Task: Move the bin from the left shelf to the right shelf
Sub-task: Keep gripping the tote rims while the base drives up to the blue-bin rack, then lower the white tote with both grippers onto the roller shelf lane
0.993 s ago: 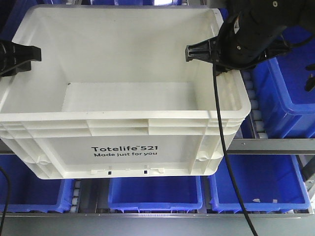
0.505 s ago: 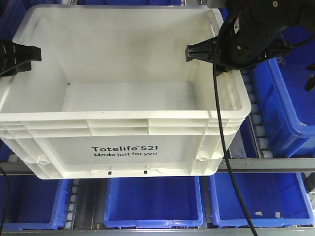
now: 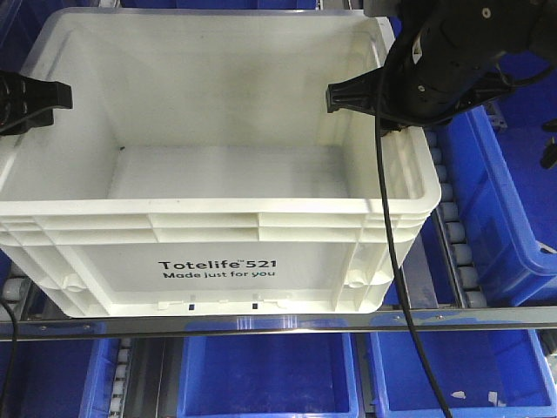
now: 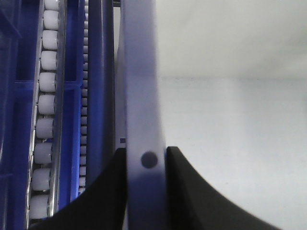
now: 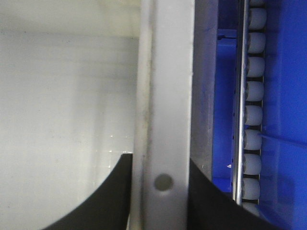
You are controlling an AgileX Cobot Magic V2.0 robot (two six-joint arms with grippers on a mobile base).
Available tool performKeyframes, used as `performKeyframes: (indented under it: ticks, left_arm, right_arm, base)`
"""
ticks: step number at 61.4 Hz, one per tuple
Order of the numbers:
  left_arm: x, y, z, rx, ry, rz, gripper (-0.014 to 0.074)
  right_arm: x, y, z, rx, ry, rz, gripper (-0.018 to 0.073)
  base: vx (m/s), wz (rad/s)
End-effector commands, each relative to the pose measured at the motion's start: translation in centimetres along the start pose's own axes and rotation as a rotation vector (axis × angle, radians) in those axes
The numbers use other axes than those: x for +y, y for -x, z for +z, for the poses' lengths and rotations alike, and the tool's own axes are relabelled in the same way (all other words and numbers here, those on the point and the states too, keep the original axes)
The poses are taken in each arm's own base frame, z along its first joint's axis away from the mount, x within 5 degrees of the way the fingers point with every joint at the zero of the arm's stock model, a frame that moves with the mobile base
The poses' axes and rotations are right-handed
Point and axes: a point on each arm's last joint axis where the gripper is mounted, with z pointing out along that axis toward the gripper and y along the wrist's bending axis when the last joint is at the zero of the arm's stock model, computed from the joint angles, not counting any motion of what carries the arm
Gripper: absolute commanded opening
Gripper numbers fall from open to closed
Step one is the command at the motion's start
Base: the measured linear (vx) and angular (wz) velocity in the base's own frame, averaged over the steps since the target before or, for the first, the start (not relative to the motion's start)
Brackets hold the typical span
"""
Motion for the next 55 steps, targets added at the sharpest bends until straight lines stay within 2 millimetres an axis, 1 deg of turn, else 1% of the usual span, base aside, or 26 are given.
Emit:
performKeyframes:
  ticks: [1,55]
  left_arm:
    - [-0.65,2.13,-2.68,-0.206,-0.037,0.024,0.0092]
    - [-0.65,2.13,-2.68,-0.206,-0.037,0.024,0.0092]
  right_arm:
    - [-1.56,1.86,-2.72,-0.166,-0.042,-0.016,0.0010]
    - [-1.57,1.85,-2.72,-0.165,-0.042,-0.016,0.0010]
  base:
    - [0.04,-0.05]
    - [-0.01,0.00]
